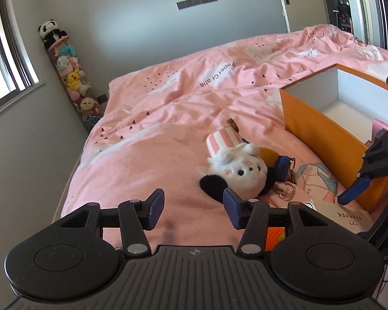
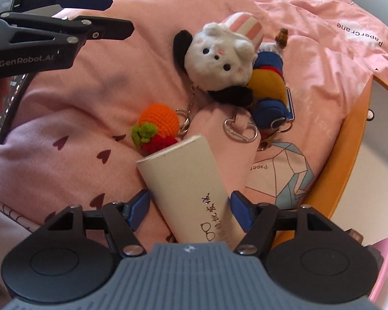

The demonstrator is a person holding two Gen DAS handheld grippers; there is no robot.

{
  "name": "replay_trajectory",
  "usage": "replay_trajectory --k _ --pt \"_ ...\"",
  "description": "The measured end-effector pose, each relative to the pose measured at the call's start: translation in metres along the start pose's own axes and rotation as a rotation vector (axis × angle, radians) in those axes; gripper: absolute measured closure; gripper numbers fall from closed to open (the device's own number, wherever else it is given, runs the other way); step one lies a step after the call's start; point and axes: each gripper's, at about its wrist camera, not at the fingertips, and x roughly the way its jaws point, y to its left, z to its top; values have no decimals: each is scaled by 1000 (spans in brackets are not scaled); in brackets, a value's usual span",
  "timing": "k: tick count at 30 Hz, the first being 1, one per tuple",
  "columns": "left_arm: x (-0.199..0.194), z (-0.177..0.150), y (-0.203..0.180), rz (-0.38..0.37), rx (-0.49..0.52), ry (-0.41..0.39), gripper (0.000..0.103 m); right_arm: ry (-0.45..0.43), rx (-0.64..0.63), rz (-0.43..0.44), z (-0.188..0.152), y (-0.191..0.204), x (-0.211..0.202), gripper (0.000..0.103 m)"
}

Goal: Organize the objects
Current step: 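Move both tools back to the items beside the orange box, then grasp the pink pouch with the left tool while the right tool reaches the yellow tape measure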

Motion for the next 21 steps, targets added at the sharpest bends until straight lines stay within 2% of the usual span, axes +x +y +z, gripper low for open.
replay_trajectory --k 4,7,11,17,21 --pt "5 -1 -7 -34 9 46 43 -13 2 -64 0 0 2 33" --pt "8 -1 -11 -88 -16 87 43 -44 13 -156 3 -7 -3 36" --pt "14 -3 -23 -172 -20 151 43 -32 15 -271 4 -16 -1 60" --pt "31 -9 -46 -225 43 244 40 -47 15 -277 6 -23 2 70" --pt "44 -10 -52 -237 -4 301 37 -56 29 -259 6 -24 2 71"
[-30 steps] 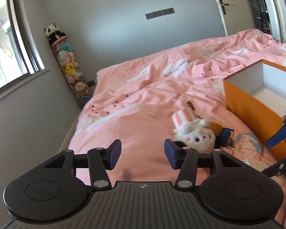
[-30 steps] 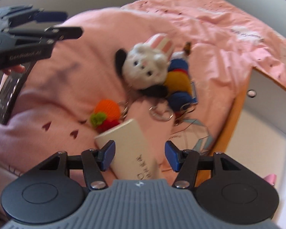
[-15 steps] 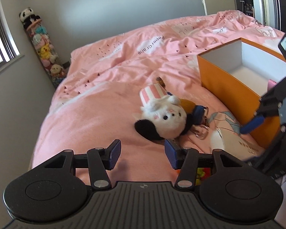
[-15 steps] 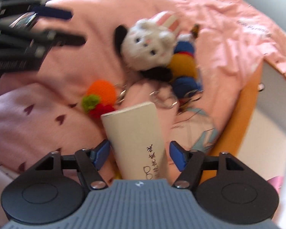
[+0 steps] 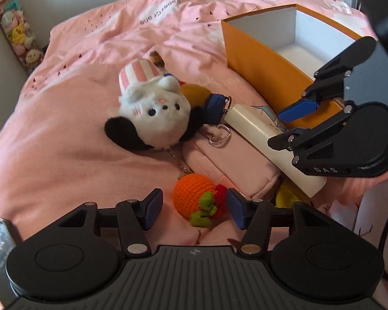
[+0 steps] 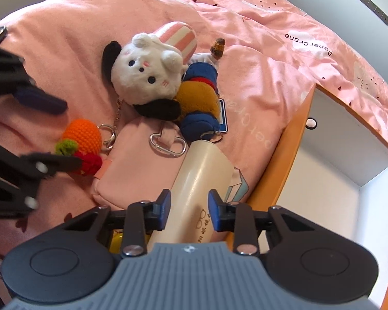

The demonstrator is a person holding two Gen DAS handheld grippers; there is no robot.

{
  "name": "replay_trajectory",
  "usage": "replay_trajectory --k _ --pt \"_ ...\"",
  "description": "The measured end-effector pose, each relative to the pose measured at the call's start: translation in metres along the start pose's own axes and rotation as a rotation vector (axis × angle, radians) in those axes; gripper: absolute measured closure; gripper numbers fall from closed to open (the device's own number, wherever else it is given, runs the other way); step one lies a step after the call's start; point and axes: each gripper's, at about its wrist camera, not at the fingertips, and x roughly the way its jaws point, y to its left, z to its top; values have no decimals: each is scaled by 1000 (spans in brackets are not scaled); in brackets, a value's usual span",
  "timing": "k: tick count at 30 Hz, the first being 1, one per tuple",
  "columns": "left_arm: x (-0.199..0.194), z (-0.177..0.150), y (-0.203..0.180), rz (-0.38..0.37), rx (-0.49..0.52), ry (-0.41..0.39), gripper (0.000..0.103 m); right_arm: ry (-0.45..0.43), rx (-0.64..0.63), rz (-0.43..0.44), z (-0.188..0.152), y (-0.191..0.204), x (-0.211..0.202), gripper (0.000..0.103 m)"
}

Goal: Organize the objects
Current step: 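Grasp the pink pouch with the left tool while the right tool reaches the yellow tape measure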

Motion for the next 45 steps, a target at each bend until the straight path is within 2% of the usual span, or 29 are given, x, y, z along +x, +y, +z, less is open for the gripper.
replay_trajectory --k 7,11,13,17,21,27,30,35,37,38,39,45 --pt "14 3 6 -15 -114 40 37 -11 10 42 -4 -5 -7 70" --pt "14 2 6 -8 -116 43 37 7 34 124 -8 -7 -12 70" --pt "10 1 5 -12 -113 33 37 25 45 169 -11 -3 -15 67" --pt "1 -5 3 -22 -129 23 37 51 18 151 -18 11 -17 66" --pt "-11 -11 -2 -17 -145 -6 38 27 16 151 -19 14 -21 67" --pt "-10 -9 2 30 -201 9 53 7 -61 161 -8 25 -6 67" --pt "-11 -9 8 29 -248 10 53 -12 -90 182 -4 32 1 58" --pt "-12 -11 11 20 -255 3 53 11 -106 203 1 39 13 58" --pt "-12 -12 11 16 -259 0 53 20 -100 213 0 40 15 61" --pt "-13 -12 11 13 -260 -2 53 23 -98 223 0 40 15 70" --pt "-13 -12 11 11 -260 -3 53 24 -94 234 0 40 15 74" --pt "-17 -13 10 10 -259 -11 53 8 -42 214 -3 32 5 82"
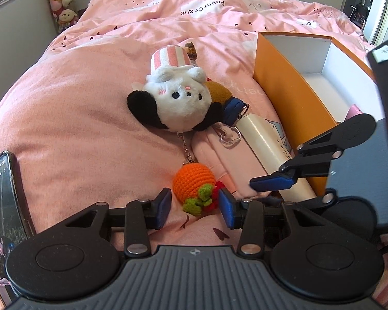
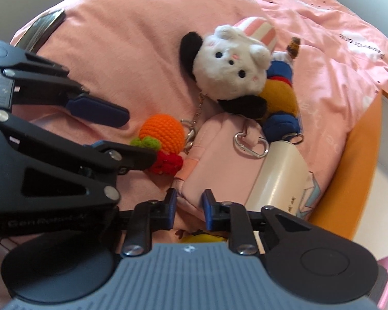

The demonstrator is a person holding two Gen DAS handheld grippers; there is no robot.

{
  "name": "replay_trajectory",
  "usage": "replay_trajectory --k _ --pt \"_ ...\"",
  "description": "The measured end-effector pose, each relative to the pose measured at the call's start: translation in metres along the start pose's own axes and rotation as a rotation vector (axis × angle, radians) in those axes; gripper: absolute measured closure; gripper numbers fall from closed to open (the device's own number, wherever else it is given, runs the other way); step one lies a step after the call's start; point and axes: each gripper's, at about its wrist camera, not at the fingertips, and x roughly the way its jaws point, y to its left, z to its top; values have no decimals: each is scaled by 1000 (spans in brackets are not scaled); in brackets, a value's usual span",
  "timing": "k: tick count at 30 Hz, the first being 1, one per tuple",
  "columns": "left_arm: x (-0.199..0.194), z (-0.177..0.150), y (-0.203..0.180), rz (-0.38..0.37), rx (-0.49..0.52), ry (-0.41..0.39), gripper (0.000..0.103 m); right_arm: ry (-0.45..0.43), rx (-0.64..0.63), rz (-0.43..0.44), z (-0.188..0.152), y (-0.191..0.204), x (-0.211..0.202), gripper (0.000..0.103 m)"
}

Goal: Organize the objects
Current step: 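Grasp the pink pouch with the left tool while the right tool reaches the yellow tape measure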

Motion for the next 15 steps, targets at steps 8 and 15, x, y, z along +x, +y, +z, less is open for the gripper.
replay_trajectory --k 8,15 --pt "-12 4 4 -77 -68 -37 53 -71 140 7 -9 -13 -34 85" --pt "-13 11 5 -180 -159 -5 58 -80 297 78 -12 -35 -42 85"
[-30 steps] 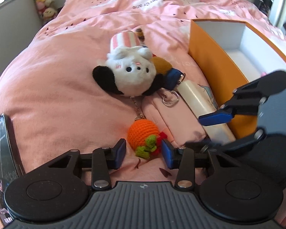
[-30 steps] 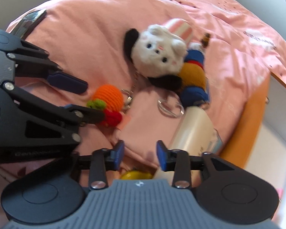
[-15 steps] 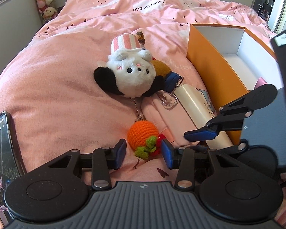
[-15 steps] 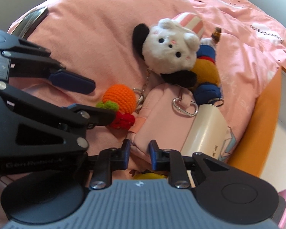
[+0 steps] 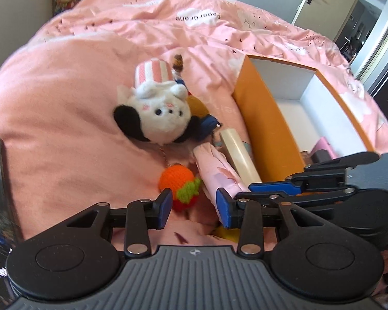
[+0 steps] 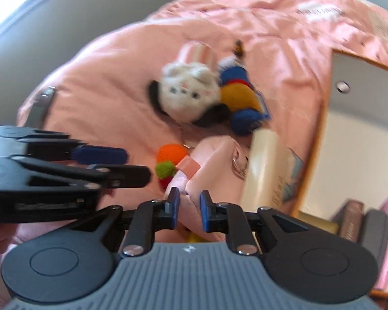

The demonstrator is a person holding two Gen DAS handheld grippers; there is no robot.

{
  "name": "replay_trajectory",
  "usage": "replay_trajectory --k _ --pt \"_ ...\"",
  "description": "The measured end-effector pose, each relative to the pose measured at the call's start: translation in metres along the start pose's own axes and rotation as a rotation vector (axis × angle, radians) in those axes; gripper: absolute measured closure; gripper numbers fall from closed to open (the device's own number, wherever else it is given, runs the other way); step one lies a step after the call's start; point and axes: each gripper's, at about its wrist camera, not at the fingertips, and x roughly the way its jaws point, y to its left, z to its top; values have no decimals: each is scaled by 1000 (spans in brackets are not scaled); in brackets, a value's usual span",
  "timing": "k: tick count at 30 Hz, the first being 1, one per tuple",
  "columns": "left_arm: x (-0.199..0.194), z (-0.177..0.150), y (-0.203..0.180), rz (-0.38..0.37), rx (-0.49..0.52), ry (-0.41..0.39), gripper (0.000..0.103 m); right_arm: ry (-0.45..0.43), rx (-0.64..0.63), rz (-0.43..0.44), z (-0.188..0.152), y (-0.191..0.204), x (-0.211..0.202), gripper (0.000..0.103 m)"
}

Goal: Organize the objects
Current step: 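Grasp the pink pouch with the left tool while the right tool reaches the yellow tape measure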

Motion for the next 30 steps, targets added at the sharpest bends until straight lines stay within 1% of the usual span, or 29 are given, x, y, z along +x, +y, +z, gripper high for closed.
replay_trajectory --k 2,5,6,7,10,11,13,14,18,23,24,26,27,29,30 --pt "5 1 -1 -25 -17 24 57 22 -7 -37 -2 0 2 85" --pt "12 2 -3 -62 -56 58 56 40 -26 -64 -5 1 2 85" --pt "15 3 -4 -77 -73 68 54 42 -29 -70 -6 2 1 85" --pt "18 3 -4 -92 -89 74 50 42 -25 -74 -9 -1 0 85" --pt "28 6 -6 -128 -131 98 45 44 -10 -88 -14 -5 -4 85" --pt "32 8 -7 -137 -143 106 45 46 -6 -91 -19 -6 -7 87" --pt "40 11 -11 -156 -165 122 44 60 -9 -114 -24 -8 -8 100" --pt "43 12 -14 -164 -172 128 43 66 -12 -138 -26 -10 -6 103" --pt "56 18 -23 -166 -205 146 42 76 10 -101 -29 -16 -5 103" --pt "72 28 -24 -119 -249 162 42 82 -15 -96 -30 -14 -4 103" --pt "77 29 -23 -119 -261 172 42 82 -21 -95 -30 -14 -4 103" --pt "83 30 -21 -109 -271 189 47 86 -26 -92 -31 -14 -4 103" --pt "85 30 -21 -111 -268 191 52 87 -23 -88 -30 -15 -3 103" --pt "86 29 -21 -114 -257 190 56 89 -16 -79 -31 -15 -3 103" --pt "84 29 -22 -110 -241 183 61 89 -16 -75 -31 -14 -2 102"
